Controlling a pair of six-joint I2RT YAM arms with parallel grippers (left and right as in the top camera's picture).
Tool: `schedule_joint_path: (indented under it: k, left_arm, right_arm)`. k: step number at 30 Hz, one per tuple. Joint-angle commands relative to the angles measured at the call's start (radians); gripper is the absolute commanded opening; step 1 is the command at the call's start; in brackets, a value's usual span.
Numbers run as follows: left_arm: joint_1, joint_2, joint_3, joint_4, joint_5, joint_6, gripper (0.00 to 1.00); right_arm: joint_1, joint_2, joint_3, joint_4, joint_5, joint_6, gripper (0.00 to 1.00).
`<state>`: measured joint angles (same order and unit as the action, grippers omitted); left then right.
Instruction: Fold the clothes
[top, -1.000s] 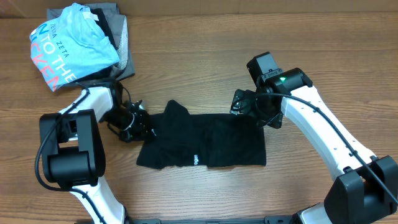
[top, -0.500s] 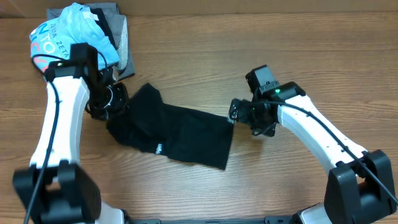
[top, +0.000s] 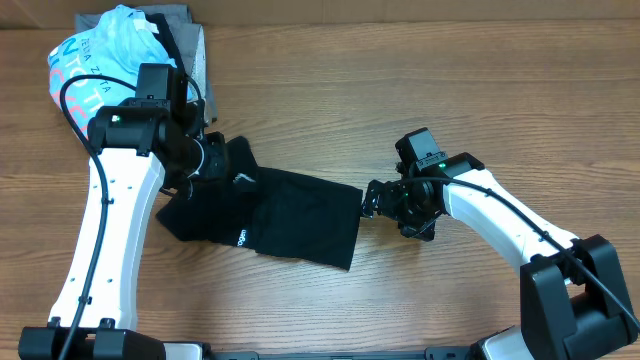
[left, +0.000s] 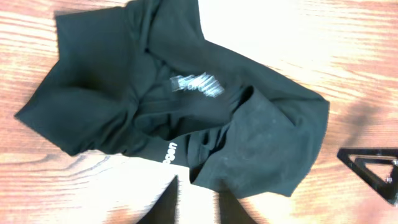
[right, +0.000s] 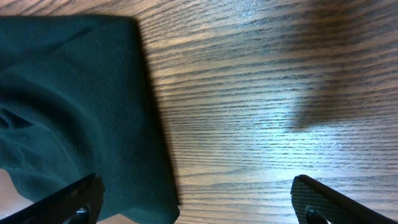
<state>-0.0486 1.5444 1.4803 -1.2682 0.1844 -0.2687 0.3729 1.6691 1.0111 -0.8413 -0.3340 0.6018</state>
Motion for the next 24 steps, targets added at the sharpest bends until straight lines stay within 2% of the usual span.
schedule_joint_path:
  k: [1, 2, 5, 6, 8, 13, 17, 24]
  left_arm:
    - [0.003, 0.033, 0.024, 0.004, -0.068, -0.016, 0.62]
    - [0.004, 0.040, 0.024, 0.004, -0.098, -0.016, 0.65]
    - [0.015, 0.069, 0.024, 0.005, -0.188, -0.015, 0.85]
    - [0.023, 0.081, 0.024, 0.008, -0.196, -0.007, 0.92]
    - [0.053, 0.116, 0.024, 0.021, -0.170, 0.063, 1.00]
    - [0.181, 0.243, 0.024, 0.056, -0.113, 0.160, 1.00]
    - [0.294, 0.358, 0.024, 0.089, -0.015, 0.235, 1.00]
    - [0.397, 0.484, 0.024, 0.135, -0.005, 0.293, 1.00]
  right_arm:
    - [-0.001, -0.005, -0.005, 0.000, -0.013, -0.005, 1.00]
    - [-0.001, -0.005, -0.005, 0.000, -0.013, -0.005, 1.00]
    - [-0.001, -0.005, -0.005, -0.005, -0.012, -0.008, 1.00]
    - [-0.001, -0.005, -0.005, -0.009, -0.012, -0.008, 1.00]
    - [-0.001, -0.005, -0.005, -0.013, -0.012, -0.008, 1.00]
    - [-0.001, -0.005, -0.005, -0.024, -0.011, -0.035, 1.00]
    - [-0.001, -0.005, -0.005, -0.026, -0.012, -0.034, 1.00]
    - [-0.001, -0.005, -0.005, -0.025, -0.011, -0.034, 1.00]
